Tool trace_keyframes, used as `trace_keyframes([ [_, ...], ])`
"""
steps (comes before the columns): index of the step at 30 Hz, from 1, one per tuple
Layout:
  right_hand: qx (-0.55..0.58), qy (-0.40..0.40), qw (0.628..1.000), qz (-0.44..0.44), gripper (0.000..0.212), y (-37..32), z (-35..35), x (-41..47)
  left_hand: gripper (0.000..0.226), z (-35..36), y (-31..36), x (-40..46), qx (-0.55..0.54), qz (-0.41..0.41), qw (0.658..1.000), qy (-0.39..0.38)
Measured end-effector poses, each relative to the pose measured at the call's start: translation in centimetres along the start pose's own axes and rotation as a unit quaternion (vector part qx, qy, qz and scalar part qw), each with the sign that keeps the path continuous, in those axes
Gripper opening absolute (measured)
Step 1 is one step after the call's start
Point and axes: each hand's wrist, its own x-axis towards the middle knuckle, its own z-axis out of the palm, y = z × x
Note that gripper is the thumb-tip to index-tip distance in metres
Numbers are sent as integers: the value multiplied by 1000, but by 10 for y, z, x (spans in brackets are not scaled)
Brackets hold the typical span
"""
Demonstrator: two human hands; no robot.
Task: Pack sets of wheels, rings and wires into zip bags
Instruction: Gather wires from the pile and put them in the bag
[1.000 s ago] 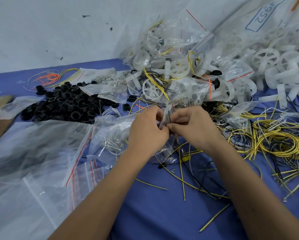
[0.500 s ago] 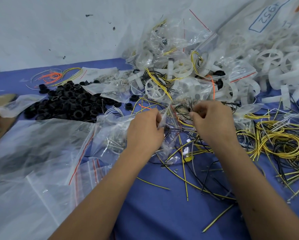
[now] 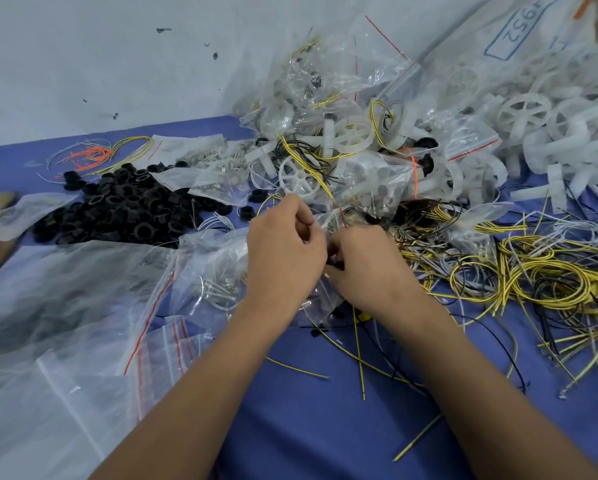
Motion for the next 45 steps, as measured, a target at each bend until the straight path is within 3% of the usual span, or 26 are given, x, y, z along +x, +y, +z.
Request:
trace_keyframes([
  [4, -30, -21, 999, 23, 18, -1, -1, -2, 17, 3, -1, -2, 44, -25, 998, -37],
  [6, -16, -17, 999, 33, 32, -1, -1, -3, 18, 5, -4, -2, 56, -57, 994, -73],
  [9, 47, 5, 998, 35, 20, 0, -2, -1, 12, 4, -5, -2, 62, -57, 992, -98],
  [12, 115, 49, 991, 47, 6, 2, -4, 1, 12, 0, 2, 0, 22, -32, 997, -61],
  [16, 214, 89, 971, 63, 20, 4, -5, 0, 8, -3, 14, 0, -38, -2, 999, -9],
  [20, 401, -14, 916, -15, 26, -2, -7, 0, 9, -3, 19, 2, -76, -14, 996, 38],
  [22, 417, -14, 908, -28, 30, -1, -9, 0, 10, -3, 18, 3, -95, -30, 994, 49],
  [26, 357, 81, 931, 10, 15, 7, -19, 1, 8, 2, 17, 2, -133, -96, 986, 3],
  [30, 213, 162, 963, 24, 6, 29, -44, -6, 17, 13, 21, -7, -211, -163, 960, -86],
  [32, 137, 140, 979, 50, 8, 49, -62, -16, 16, 19, 22, -14, -206, -157, 959, -116],
  [35, -4, 34, 995, 94, 5, 81, -88, -33, 21, 23, 20, -20, -194, -156, 958, -144],
  [37, -58, -28, 991, 120, 17, 98, -100, -41, 26, 24, 19, -21, -193, -164, 955, -155],
  [41, -73, -115, 981, 135, 38, 114, -105, -46, 27, 26, 15, -22, -197, -169, 953, -156],
  [45, -70, -104, 983, 132, 28, 117, -99, -41, 27, 28, 13, -24, -193, -165, 954, -158],
])
